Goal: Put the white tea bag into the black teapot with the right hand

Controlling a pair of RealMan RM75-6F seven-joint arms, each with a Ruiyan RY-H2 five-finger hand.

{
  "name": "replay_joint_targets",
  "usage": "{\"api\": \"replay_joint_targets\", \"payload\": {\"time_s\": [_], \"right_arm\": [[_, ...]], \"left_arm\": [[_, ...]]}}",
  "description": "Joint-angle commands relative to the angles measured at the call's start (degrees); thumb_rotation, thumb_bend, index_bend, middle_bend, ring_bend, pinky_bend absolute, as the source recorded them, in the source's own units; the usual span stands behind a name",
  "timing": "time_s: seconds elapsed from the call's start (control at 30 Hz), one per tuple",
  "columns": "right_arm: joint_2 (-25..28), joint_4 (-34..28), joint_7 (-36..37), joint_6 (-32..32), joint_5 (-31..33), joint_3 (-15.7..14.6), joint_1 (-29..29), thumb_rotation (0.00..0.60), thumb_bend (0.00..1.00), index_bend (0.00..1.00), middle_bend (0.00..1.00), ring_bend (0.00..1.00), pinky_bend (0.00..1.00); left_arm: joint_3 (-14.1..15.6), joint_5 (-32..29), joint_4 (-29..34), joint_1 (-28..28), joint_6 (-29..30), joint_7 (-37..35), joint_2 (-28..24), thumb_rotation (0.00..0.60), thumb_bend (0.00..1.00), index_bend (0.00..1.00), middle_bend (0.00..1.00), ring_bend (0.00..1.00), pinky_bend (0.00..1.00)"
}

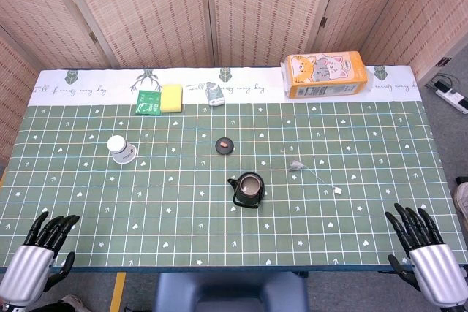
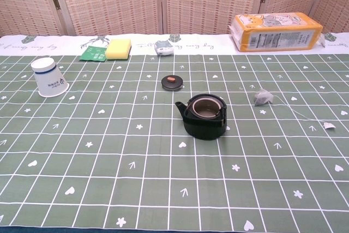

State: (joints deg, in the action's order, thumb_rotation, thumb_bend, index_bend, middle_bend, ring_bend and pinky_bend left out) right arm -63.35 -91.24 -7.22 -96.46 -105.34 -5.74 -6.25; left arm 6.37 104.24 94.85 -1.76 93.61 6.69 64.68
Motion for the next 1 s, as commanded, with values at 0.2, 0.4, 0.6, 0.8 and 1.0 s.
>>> {"api": "replay_joint_targets", "payload": {"time_s": [0.2, 0.4, 0.6, 0.8, 1.0], "right_arm": [[-0.2, -0.2, -0.7, 0.5, -0.1, 0.0, 0.2, 0.6, 0.33, 0.0, 0.0, 0.0, 0.0], [0.1, 0.7, 0.9, 2.4, -0.2, 0.8, 2.3, 0.6, 0.33, 0.0, 0.0, 0.0, 0.0], [-4.4, 9.2, 11.1, 0.2, -2.8, 3.3, 6.3, 0.6, 0.33, 0.26, 0.0, 0.0, 0.0], [-7.5, 12.9, 11.9, 2.2, -1.3, 4.2, 8.2, 0.6, 0.33, 0.4, 0.0, 0.0, 0.0], [-9.9, 15.2, 13.4, 5.7, 2.8, 5.4, 9.9, 0.6, 0.33, 0.41, 0.0, 0.0, 0.0]], "left_arm": [[0.4, 0.9, 0.2, -0.5, 0.6, 0.7, 0.1, 0.6, 0.48, 0.08, 0.11, 0.11, 0.01], [0.0, -0.1, 0.1, -0.3, 0.4, -0.2, -0.1, 0.6, 0.48, 0.08, 0.11, 0.11, 0.01], [-0.3, -0.4, 0.1, -0.1, 0.3, -0.8, -0.2, 0.6, 0.48, 0.08, 0.11, 0.11, 0.01], [-0.3, -0.9, 0.1, -0.1, 0.1, -1.1, -0.3, 0.6, 0.48, 0.08, 0.11, 0.11, 0.01], [-0.6, -1.5, -0.1, 0.1, 0.0, -2.3, -0.7, 0.6, 0.48, 0.08, 0.11, 0.11, 0.01]]}}
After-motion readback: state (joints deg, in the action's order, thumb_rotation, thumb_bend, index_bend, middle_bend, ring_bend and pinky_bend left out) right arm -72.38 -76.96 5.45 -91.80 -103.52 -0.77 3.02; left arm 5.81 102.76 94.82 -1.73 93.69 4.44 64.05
